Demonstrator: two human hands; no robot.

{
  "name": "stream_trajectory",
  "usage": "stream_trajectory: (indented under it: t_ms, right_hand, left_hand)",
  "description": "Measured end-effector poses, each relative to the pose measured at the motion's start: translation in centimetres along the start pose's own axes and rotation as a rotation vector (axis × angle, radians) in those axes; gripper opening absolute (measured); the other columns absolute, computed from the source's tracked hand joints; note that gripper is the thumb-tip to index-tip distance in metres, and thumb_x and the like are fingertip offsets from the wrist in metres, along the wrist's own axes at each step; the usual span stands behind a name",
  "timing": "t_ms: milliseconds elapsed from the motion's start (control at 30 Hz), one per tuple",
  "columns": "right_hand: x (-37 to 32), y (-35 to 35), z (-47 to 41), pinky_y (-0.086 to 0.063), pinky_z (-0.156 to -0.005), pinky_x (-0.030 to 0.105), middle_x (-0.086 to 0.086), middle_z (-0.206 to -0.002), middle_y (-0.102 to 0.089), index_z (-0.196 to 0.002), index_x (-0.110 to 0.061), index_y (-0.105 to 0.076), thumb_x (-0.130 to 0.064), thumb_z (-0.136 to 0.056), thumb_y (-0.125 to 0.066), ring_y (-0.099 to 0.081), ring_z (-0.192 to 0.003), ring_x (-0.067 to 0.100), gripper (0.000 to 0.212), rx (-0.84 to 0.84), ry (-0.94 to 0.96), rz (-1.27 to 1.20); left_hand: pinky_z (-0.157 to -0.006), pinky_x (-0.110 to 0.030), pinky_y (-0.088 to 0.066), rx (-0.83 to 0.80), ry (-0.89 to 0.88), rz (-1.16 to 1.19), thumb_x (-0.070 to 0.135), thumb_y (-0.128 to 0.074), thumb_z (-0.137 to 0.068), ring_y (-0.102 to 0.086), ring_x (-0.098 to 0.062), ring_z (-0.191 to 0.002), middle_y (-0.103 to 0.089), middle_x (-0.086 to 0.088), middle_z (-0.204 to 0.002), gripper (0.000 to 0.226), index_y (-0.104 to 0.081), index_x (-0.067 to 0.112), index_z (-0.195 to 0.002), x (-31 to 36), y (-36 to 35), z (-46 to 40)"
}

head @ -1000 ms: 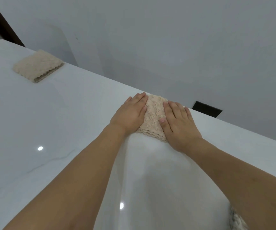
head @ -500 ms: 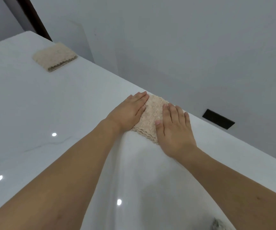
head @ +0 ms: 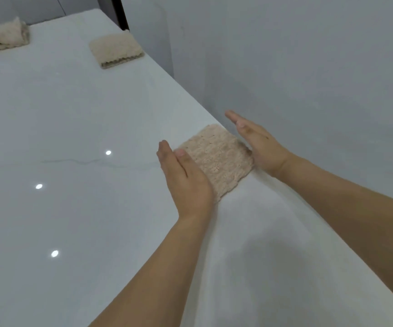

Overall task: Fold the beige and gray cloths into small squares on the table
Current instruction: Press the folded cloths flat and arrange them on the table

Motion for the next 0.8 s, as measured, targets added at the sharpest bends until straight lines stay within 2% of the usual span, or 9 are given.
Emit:
stream_trajectory:
  t_ms: [67,167,267,367,433,500,567,800]
  right_hand:
    - [1.2,-0.4,-1.1,-0.022,-0.109,0.005,-0.007,-0.155,-0.032,-0.148,-0.015,-0.035,-0.038,-0.102,-0.033,-0.028,-0.138,-0.004,0.052,-0.073,0.022,0.029]
    - [2.6,-0.6,-1.8,-0.019,-0.112,0.009,-0.01,-0.155,-0.031,-0.148,-0.019,-0.036,-0.041,-0.099,-0.033,-0.025,-0.141,-0.003,0.054,-0.113,0.058,0.037]
    - [3.4,-0.8,-2.0,-0.013,-0.119,0.023,-0.014,-0.155,-0.03,-0.147,-0.021,-0.036,-0.041,-0.099,-0.033,-0.022,-0.141,-0.006,0.052,-0.105,0.106,0.054]
    - [3.5,-1.2,-1.7,-0.007,-0.12,0.024,-0.01,-0.158,-0.023,-0.15,-0.019,-0.029,-0.037,-0.103,-0.028,-0.016,-0.144,-0.003,0.05,-0.108,0.175,0.305]
    - [3.4,-1.4,-1.6,-0.005,-0.12,0.025,-0.001,-0.16,-0.017,-0.152,-0.013,-0.022,-0.034,-0.104,-0.024,-0.012,-0.146,0.006,0.052,-0.097,0.245,0.603]
    - [3.3,-1.7,-1.6,-0.007,-0.121,0.034,0.006,-0.161,-0.013,-0.152,-0.009,-0.019,-0.036,-0.101,-0.019,-0.012,-0.148,0.015,0.058,-0.083,0.311,0.85]
    - [3.4,-1.9,-1.7,-0.007,-0.121,0.039,0.006,-0.161,-0.012,-0.153,-0.009,-0.017,-0.039,-0.098,-0.015,-0.012,-0.148,0.018,0.063,-0.065,0.313,0.975]
    - [3.4,-2.0,-2.3,-0.003,-0.121,0.038,0.005,-0.162,-0.008,-0.154,-0.011,-0.013,-0.041,-0.096,-0.009,-0.008,-0.149,0.018,0.065,-0.072,0.283,1.077]
  left_hand:
    - [-0.123,-0.029,-0.01,0.038,0.03,0.034,0.034,-0.023,-0.107,-0.01,-0.002,-0.149,-0.015,0.011,-0.163,0.051,-0.017,0.022,-0.156,0.2,-1.2,-0.1]
    - [-0.123,-0.031,-0.011,0.084,0.026,0.017,0.033,-0.022,-0.107,-0.01,-0.005,-0.15,-0.016,0.009,-0.163,0.051,-0.017,0.021,-0.156,0.1,-2.3,-0.3]
    - [-0.122,-0.024,-0.008,0.096,-0.017,-0.053,0.03,-0.022,-0.108,-0.009,-0.005,-0.15,-0.016,0.008,-0.164,0.05,-0.017,0.018,-0.156,-0.4,-2.7,-0.3]
    - [-0.119,-0.021,-0.004,0.041,-0.096,-0.286,0.026,-0.02,-0.107,-0.006,-0.013,-0.151,-0.016,-0.001,-0.164,0.051,-0.018,0.01,-0.155,-1.3,-2.7,-1.1]
    - [-0.123,-0.033,-0.006,-0.008,-0.198,-0.617,0.026,-0.019,-0.104,-0.008,-0.024,-0.152,-0.02,-0.008,-0.163,0.054,-0.022,0.005,-0.154,-2.2,-2.5,-1.4]
    - [-0.123,-0.042,-0.008,-0.027,-0.261,-0.836,0.028,-0.02,-0.103,-0.01,-0.028,-0.151,-0.021,-0.011,-0.162,0.056,-0.023,0.003,-0.154,-3.1,-2.3,-1.4]
    - [-0.123,-0.043,-0.008,-0.029,-0.285,-0.936,0.031,-0.016,-0.101,-0.01,-0.029,-0.151,-0.021,-0.011,-0.162,0.06,-0.021,0.003,-0.154,-3.4,-2.2,-1.4]
    - [-0.123,-0.044,-0.008,0.034,-0.294,-1.019,0.028,-0.022,-0.103,-0.011,-0.03,-0.151,-0.022,-0.012,-0.161,0.056,-0.021,0.002,-0.153,-3.4,-2.9,-1.7]
Point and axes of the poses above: each hand's wrist, its own z-axis away from the middle knuckle, its own y-axis out of the back of the hand, x = y × z, the point moved 2 cm from there along -z, towards the middle knuckle
